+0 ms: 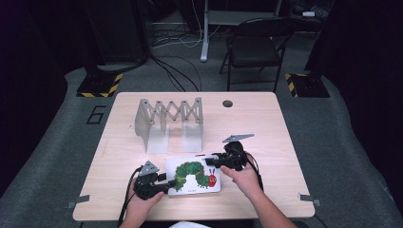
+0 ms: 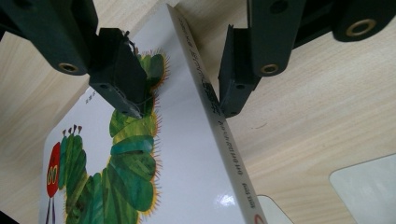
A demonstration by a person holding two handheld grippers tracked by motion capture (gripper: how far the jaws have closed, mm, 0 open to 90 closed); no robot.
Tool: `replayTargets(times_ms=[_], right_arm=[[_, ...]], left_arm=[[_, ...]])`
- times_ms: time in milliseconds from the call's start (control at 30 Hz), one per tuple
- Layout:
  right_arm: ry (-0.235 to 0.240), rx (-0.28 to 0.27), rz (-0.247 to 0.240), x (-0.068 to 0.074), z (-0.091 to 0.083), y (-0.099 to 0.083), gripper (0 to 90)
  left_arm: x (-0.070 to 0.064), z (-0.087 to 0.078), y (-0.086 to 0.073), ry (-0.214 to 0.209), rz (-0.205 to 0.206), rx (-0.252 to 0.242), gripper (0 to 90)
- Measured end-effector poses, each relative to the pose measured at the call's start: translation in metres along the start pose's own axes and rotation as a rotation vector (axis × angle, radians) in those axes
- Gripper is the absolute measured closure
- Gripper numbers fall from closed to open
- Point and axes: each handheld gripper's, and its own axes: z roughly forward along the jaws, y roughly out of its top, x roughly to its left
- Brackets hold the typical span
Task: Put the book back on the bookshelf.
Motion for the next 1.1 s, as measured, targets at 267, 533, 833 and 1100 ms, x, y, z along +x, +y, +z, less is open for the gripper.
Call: replayTargets(times_ms=[267, 533, 833, 1100], right_arm=[[0.002, -0.033, -0.018, 0.01, -0.008, 0.004, 54.9], [0.01, -0.04, -0.045, 0.015, -0.009, 0.005, 47.9], [-0.009, -0.017, -0.103, 0.018, -0.012, -0.004, 46.0], [-0.035, 0.022, -0.144, 0.02, -0.008, -0.009, 43.2]], left_arm=[[-0.002, -0.005, 0.001, 0.028, 0.017, -0.033, 57.1], [-0.003, -0.01, 0.002, 0.044, 0.088, -0.027, 60.9], [-0.006, -0.012, 0.002, 0.033, 0.138, -0.007, 62.3], [-0.009, -0.014, 0.002, 0.021, 0.175, 0.003, 63.4]])
